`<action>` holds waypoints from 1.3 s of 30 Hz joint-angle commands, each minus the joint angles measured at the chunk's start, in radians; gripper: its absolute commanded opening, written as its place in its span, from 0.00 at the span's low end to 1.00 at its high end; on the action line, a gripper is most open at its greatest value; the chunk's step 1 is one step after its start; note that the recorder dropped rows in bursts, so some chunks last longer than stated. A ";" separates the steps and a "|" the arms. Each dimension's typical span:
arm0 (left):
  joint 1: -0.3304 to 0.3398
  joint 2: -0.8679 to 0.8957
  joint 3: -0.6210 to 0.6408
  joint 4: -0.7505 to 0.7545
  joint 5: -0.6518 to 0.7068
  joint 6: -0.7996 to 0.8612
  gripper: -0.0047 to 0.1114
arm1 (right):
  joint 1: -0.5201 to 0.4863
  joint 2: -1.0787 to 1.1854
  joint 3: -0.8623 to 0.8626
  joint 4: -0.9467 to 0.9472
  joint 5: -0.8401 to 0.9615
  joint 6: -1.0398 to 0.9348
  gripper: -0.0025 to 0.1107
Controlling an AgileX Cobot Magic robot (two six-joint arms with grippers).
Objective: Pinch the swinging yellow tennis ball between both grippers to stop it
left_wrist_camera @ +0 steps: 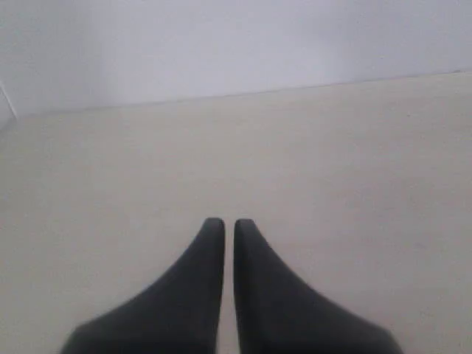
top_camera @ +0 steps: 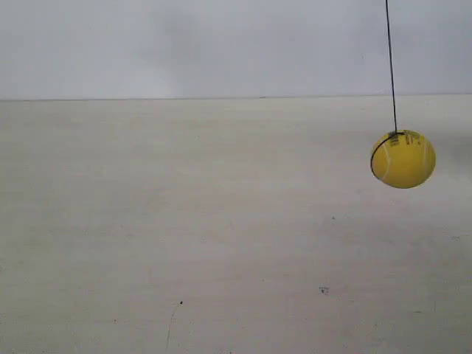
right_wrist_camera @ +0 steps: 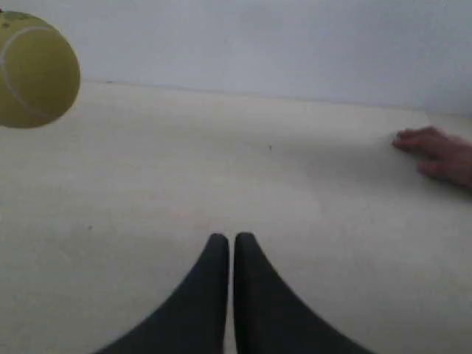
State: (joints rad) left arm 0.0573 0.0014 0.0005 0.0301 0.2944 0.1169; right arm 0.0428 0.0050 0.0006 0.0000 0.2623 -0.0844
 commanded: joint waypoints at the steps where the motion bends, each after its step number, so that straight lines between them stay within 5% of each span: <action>1: 0.002 -0.001 0.000 0.041 -0.203 0.040 0.08 | -0.001 -0.005 -0.001 -0.007 -0.195 -0.047 0.02; 5: 0.002 -0.001 0.000 -0.148 -0.406 -0.181 0.08 | -0.001 -0.005 -0.001 -0.006 -0.357 0.016 0.02; 11: 0.002 -0.001 0.000 -0.133 -0.646 -0.540 0.08 | -0.001 -0.005 -0.001 0.006 -0.631 0.339 0.02; 20: 0.002 0.172 -0.128 0.629 -0.891 -1.074 0.08 | -0.001 0.048 -0.075 -0.123 -0.681 0.575 0.02; 23: 0.002 0.335 -0.191 0.867 -1.020 -1.157 0.08 | -0.001 0.152 -0.130 -0.365 -0.684 0.752 0.02; 29: 0.002 0.723 -0.225 1.044 -1.410 -1.070 0.08 | -0.001 0.453 -0.173 -0.923 -0.905 1.104 0.02; 39: 0.000 1.207 -0.236 1.021 -1.516 -0.741 0.08 | -0.001 1.038 -0.234 -0.959 -1.197 0.908 0.02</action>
State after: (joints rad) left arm 0.0573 1.1254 -0.2219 1.0602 -1.2049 -0.7022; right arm 0.0428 0.9224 -0.2150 -0.9479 -0.8424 0.8925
